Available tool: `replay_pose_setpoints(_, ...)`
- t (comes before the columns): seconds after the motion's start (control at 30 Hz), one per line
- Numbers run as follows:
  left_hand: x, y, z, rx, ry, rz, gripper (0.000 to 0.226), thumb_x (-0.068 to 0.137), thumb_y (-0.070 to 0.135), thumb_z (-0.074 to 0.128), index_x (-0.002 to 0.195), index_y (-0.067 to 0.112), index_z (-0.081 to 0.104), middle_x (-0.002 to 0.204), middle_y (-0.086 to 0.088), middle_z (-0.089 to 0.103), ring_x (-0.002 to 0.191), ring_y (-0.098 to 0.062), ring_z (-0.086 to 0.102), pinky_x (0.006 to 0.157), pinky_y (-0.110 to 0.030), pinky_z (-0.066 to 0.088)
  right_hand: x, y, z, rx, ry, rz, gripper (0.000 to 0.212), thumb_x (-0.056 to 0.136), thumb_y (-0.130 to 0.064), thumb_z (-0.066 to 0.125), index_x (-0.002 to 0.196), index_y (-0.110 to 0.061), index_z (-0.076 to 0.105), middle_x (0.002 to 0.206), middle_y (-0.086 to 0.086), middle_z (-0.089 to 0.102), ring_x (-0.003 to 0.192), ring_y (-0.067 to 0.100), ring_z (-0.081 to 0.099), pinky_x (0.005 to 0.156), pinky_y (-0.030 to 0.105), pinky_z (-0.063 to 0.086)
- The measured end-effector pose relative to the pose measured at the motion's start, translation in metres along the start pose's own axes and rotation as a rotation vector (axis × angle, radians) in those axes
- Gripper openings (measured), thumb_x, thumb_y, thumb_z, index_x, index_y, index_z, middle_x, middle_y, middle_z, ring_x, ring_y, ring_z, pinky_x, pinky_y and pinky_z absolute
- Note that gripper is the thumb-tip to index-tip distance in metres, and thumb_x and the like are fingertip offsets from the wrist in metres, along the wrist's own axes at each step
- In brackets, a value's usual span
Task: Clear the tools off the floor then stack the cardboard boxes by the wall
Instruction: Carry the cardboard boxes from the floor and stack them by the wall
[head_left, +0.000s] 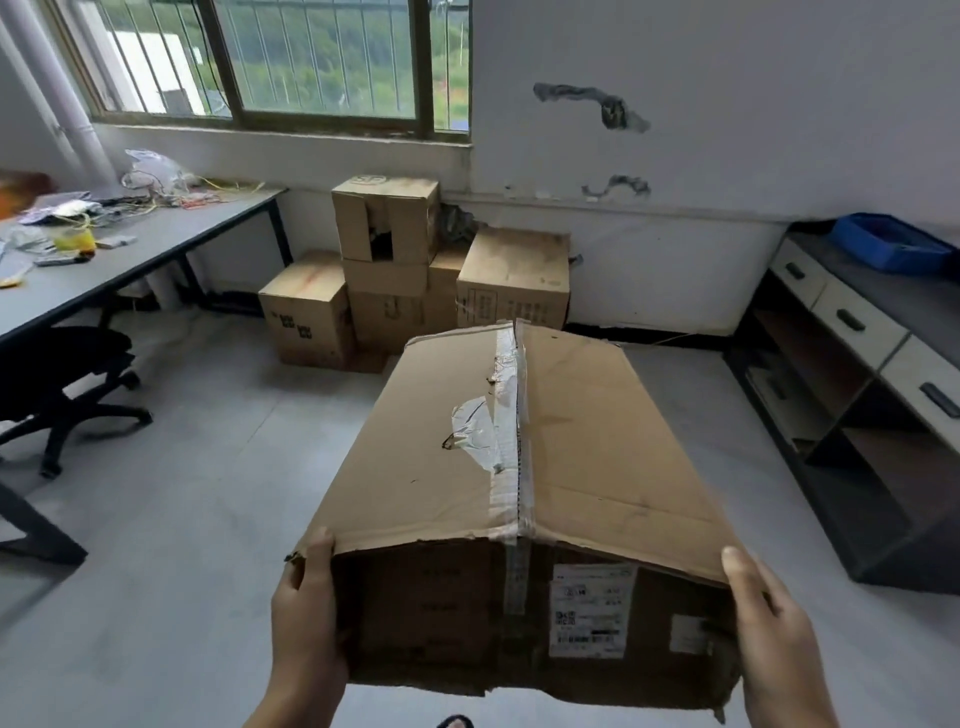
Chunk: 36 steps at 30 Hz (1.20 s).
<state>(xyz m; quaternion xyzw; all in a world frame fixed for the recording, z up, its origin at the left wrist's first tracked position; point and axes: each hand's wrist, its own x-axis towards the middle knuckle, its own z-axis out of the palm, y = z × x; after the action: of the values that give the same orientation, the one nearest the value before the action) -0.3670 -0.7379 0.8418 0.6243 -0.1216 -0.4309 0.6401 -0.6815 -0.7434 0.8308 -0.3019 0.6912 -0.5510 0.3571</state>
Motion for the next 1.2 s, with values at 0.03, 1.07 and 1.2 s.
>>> replay_pose_setpoints(0.03, 0.025, 0.009, 0.018, 0.002, -0.001, -0.005, 0.031, 0.093, 0.042, 0.049, 0.112, 0.018, 0.053, 0.104, -0.005, 0.058, 0.092, -0.025, 0.055, 0.072, -0.038, 0.046, 0.02, -0.009, 0.019, -0.003, -0.001, 0.002, 0.049, 0.09, -0.038, 0.056, 0.132, -0.012, 0.053, 0.135, 0.009, 0.053, 0.125, 0.028, 0.046, 0.108, 0.043, 0.035)
replay_pose_setpoints(1.07, 0.608, 0.143, 0.593, 0.018, -0.082, -0.055, 0.018, 0.096, 0.031, 0.047, 0.108, 0.017, 0.052, 0.089, 0.004, 0.055, 0.08, -0.014, 0.052, 0.081, -0.038, 0.044, 0.666, -0.196, 0.466, 0.069, 0.065, -0.053, 0.04, 0.094, -0.036, 0.052, 0.13, -0.019, 0.055, 0.119, -0.003, 0.059, 0.109, 0.016, 0.054, 0.087, 0.031, 0.041)
replay_pose_setpoints(1.2, 0.698, 0.14, 0.651, 0.033, -0.108, -0.088, 0.017, 0.095, 0.03, 0.05, 0.106, 0.017, 0.053, 0.093, 0.0, 0.057, 0.093, -0.023, 0.054, 0.087, -0.039, 0.046, 0.744, -0.187, 0.529, 0.055, 0.09, -0.047, 0.038, 0.094, -0.035, 0.051, 0.129, -0.021, 0.056, 0.12, -0.003, 0.059, 0.108, 0.017, 0.054, 0.091, 0.033, 0.042)
